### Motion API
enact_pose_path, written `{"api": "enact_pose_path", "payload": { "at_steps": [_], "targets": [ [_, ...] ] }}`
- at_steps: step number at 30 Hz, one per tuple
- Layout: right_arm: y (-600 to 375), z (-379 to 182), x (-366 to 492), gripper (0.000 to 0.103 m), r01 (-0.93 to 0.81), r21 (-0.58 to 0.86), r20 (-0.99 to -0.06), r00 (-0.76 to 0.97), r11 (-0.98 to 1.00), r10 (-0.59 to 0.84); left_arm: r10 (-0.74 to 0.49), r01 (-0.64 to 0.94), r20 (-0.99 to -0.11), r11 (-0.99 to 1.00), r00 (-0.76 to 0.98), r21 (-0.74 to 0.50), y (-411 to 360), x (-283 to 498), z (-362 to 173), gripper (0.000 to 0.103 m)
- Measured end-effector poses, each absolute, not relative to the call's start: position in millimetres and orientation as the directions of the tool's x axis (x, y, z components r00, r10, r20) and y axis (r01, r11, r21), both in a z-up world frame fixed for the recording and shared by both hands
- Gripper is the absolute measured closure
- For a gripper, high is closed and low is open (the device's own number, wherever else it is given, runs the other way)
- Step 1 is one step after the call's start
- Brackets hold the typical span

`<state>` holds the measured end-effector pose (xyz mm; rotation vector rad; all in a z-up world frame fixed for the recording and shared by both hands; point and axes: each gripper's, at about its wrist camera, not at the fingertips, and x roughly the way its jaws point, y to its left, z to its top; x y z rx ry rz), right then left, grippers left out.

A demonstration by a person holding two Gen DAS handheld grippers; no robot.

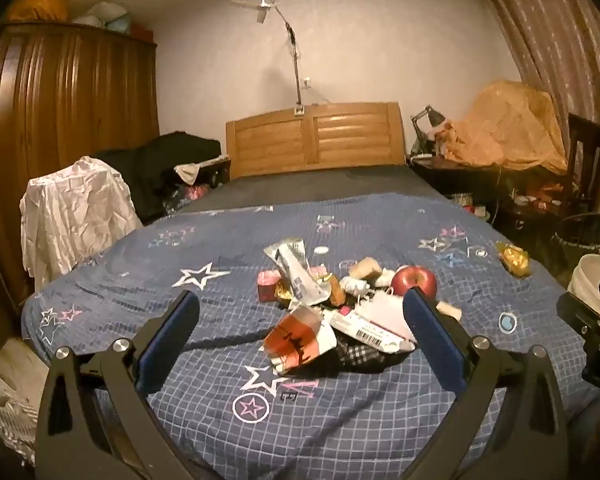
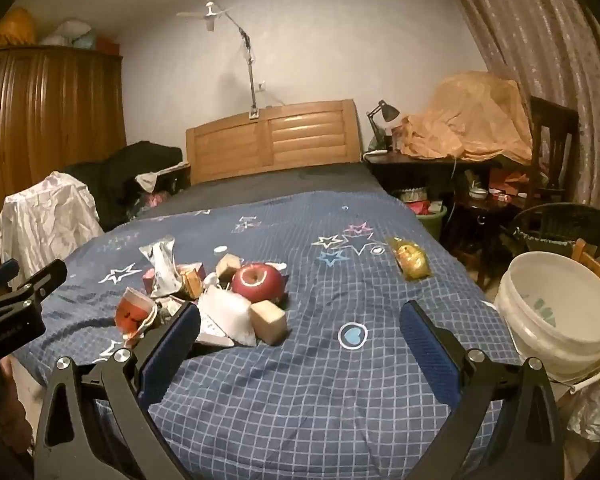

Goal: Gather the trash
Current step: 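Approach the pile of trash on the bed with both tools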

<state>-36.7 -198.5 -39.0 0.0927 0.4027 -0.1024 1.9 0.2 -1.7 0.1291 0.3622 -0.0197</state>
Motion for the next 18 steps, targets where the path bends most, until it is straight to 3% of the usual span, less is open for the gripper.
{"api": "enact_pose_path", "payload": {
  "at_steps": [18],
  "targets": [
    [-196,-62,10,0.004,0.133,0.041,-0.473,0.876,0.99,-0.098,0.034,0.059,-0.542,0.986,0.839,0.154,-2,43,-30,0.005]
  ]
}}
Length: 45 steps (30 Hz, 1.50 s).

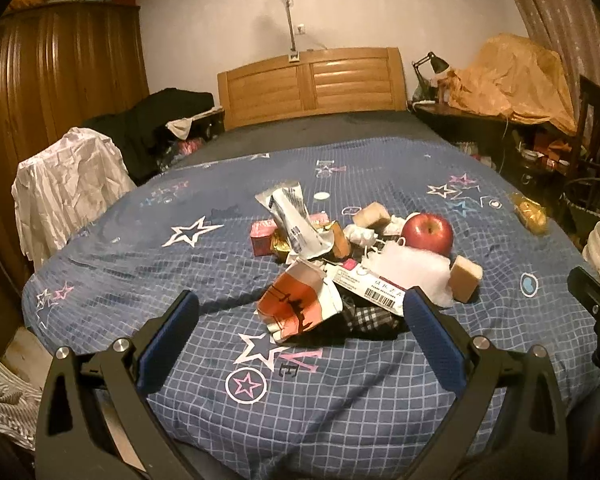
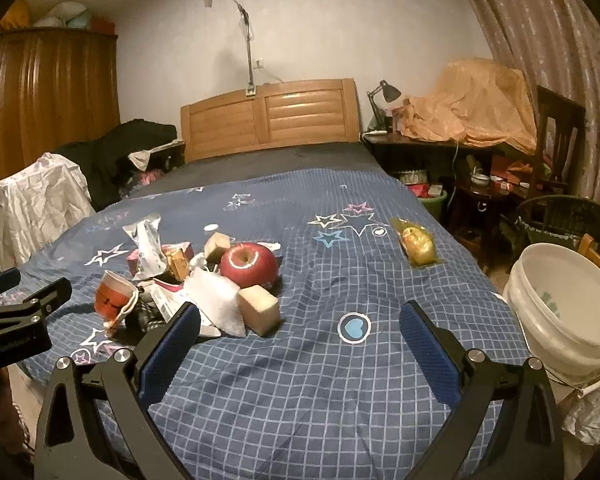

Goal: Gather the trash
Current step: 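Approach the pile of trash on the bed with both tools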

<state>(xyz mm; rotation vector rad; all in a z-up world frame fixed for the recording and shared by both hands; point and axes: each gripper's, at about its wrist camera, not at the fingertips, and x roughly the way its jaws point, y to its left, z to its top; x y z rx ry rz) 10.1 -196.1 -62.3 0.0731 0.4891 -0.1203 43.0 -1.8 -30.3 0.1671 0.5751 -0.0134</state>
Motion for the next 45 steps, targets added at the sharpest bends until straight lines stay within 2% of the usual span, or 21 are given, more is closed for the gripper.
{"api": "enact_pose_path", "payload": {
  "at_steps": [17,45],
  "targets": [
    [-195,-91,56,0.004,0.129,0.036,-0.548,0.832,0.991,-0.088,0.04,0.058,-0.608,0.988,0.793,0.141,-1,76,-50,0.005],
    [-198,-117,72,0.004,0.121,0.049,-0.596,0.8,0.992,-0.068,0.022,0.058,-0.656,0.993,0.754,0.1,-3,89,-73,0.005]
  ]
}}
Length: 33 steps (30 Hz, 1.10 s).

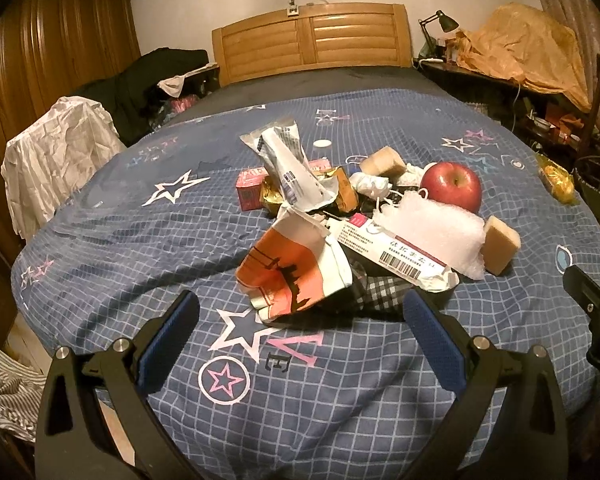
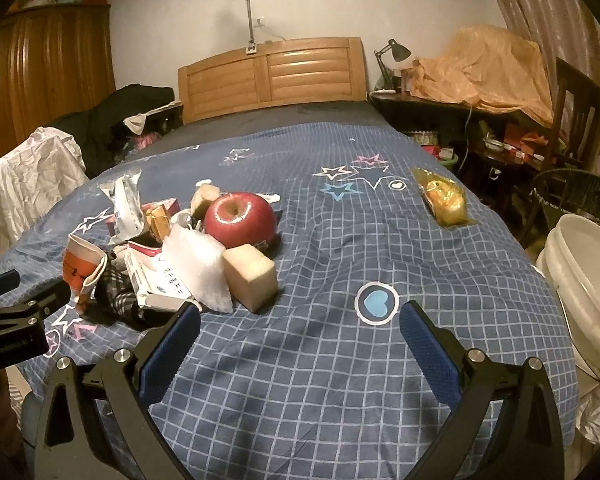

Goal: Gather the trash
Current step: 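Approach the pile of trash on the bed with both tools, then grasp the beige sponge with the right tool while the left tool grasps the orange paper cup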

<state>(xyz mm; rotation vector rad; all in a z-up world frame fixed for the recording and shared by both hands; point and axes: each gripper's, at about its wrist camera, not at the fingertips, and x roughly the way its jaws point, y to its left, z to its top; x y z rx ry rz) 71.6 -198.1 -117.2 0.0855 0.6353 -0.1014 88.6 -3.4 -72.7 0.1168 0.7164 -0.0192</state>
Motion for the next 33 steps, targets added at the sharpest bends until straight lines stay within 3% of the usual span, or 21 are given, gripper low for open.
{"api": "enact_pose_path", "payload": {
  "at_steps": [14,19,23,24,25,29,33],
  "targets": [
    [-181,-124,102,0.008,-0.026,-0.023,-0.605,0.796,0.999,0.007,0.038,-0.001,-0.668,0.999,0.743,0.055,36,99,-83,0.005],
    [-173,-137,142,0.025,-0.104,-0.063,-0.664,0.747,0.993,0.036,0.045,-0.03,-0.67,0.999,0.741,0.034,51,103,-83,0.005],
    [-177,-148,166,0.029,-0.135,-0.038,-0.696,0.715,0.99,0.071,0.041,-0.042,-0.68,0.999,0.732,0.015,66,108,-87,0.005],
    [-179,-150,169,0.037,-0.139,-0.028,-0.702,0.708,0.99,0.08,0.043,-0.044,-0.681,0.999,0.731,0.016,69,108,-87,0.005],
    [-180,-153,172,0.062,-0.151,-0.006,-0.712,0.695,0.989,0.102,0.041,-0.046,-0.682,0.999,0.73,0.011,71,109,-87,0.005],
    [-182,-154,165,0.066,-0.167,0.032,-0.709,0.691,0.985,0.14,0.004,-0.01,-0.684,1.0,0.729,-0.006,72,111,-86,0.005],
    [-192,-148,143,0.067,-0.154,0.107,-0.697,0.693,0.982,0.185,-0.138,0.122,-0.686,0.99,0.715,-0.072,64,124,-86,0.005]
  ]
}}
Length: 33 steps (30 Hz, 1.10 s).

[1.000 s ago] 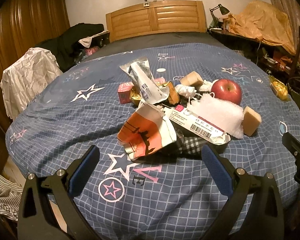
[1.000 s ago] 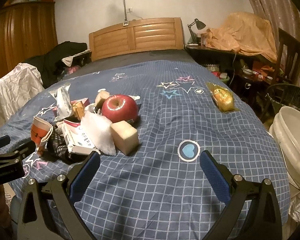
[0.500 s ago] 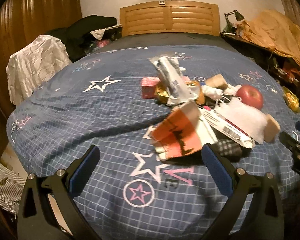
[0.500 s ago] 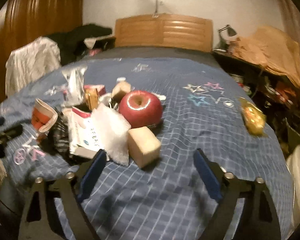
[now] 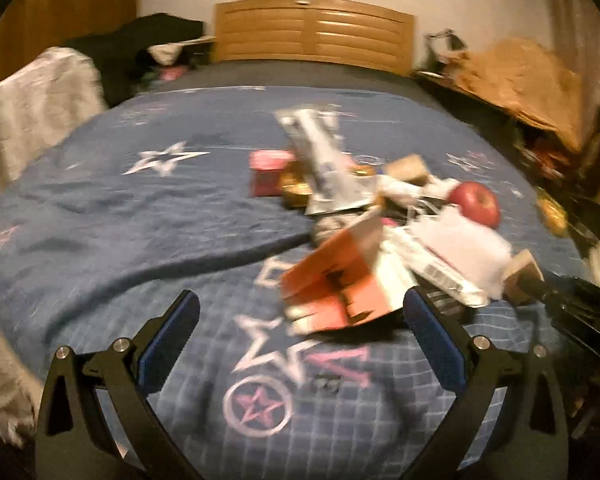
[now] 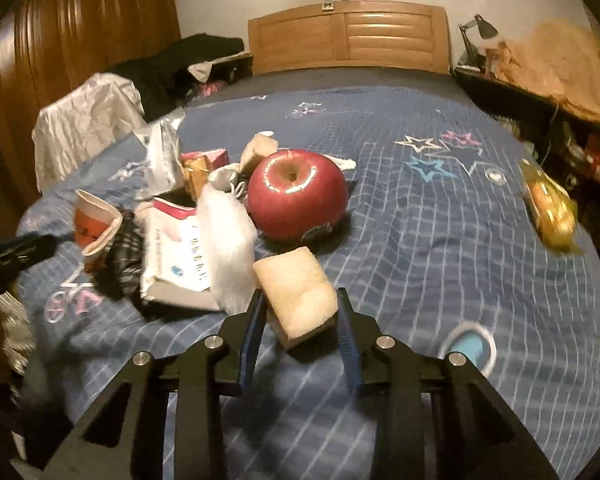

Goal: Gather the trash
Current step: 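Grasp the beige sponge with the right tool while the left tool grasps the orange paper cup, then carry sponge and cup to the white bucket and open both tools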

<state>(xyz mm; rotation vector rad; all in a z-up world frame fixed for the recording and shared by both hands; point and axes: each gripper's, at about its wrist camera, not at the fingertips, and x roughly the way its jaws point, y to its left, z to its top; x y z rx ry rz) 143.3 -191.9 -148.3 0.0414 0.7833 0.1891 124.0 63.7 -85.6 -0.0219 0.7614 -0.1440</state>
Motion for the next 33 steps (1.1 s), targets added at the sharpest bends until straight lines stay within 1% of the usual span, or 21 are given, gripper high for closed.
{"api": "enact_pose_path", "payload": {
  "at_steps": [3,5,8,9,10,11,13,14,16,22,27,33],
  "targets": [
    [-199,-142,126,0.067,-0.135,0.141,-0.688,0.699,0.981,0.195,-0.142,0.19,-0.687,0.982,0.713,-0.005,56,145,-91,0.005],
    [-203,-137,114,0.067,-0.129,0.152,-0.683,0.703,0.98,0.198,-0.179,0.222,-0.707,0.975,0.685,-0.032,56,162,-95,0.01],
    [-205,-131,100,0.067,-0.126,0.17,-0.676,0.707,0.977,0.209,-0.262,0.286,-0.726,0.954,0.636,-0.094,59,181,-102,0.025],
    [-206,-129,96,0.067,-0.127,0.175,-0.675,0.707,0.976,0.213,-0.293,0.319,-0.73,0.942,0.618,-0.108,57,184,-105,0.036],
    [-208,-128,94,0.067,-0.126,0.179,-0.674,0.707,0.976,0.215,-0.321,0.356,-0.736,0.927,0.596,-0.117,54,187,-110,0.053],
    [-208,-127,92,0.067,-0.126,0.183,-0.672,0.708,0.975,0.217,-0.342,0.378,-0.74,0.917,0.579,-0.128,52,189,-115,0.06],
    [-208,-123,87,0.067,-0.126,0.183,-0.667,0.712,0.975,0.218,-0.372,0.389,-0.733,0.908,0.569,-0.158,50,186,-116,0.09],
    [-208,-122,86,0.067,-0.128,0.184,-0.664,0.715,0.974,0.22,-0.371,0.387,-0.732,0.908,0.571,-0.159,49,185,-115,0.094],
    [-206,-119,83,0.067,-0.132,0.184,-0.656,0.722,0.974,0.221,-0.362,0.378,-0.728,0.913,0.583,-0.151,48,178,-112,0.098],
    [-200,-109,76,0.067,-0.15,0.17,-0.633,0.741,0.974,0.225,-0.308,0.295,-0.73,0.944,0.611,-0.151,56,157,-103,0.098],
    [-202,-99,66,0.067,-0.152,0.177,-0.603,0.764,0.972,0.229,-0.287,0.279,-0.707,0.951,0.646,-0.132,55,131,-73,0.098],
    [-215,-75,46,0.067,-0.138,0.172,-0.544,0.812,0.975,0.211,-0.35,0.347,-0.653,0.927,0.671,-0.141,16,113,-32,0.098]
  ]
}}
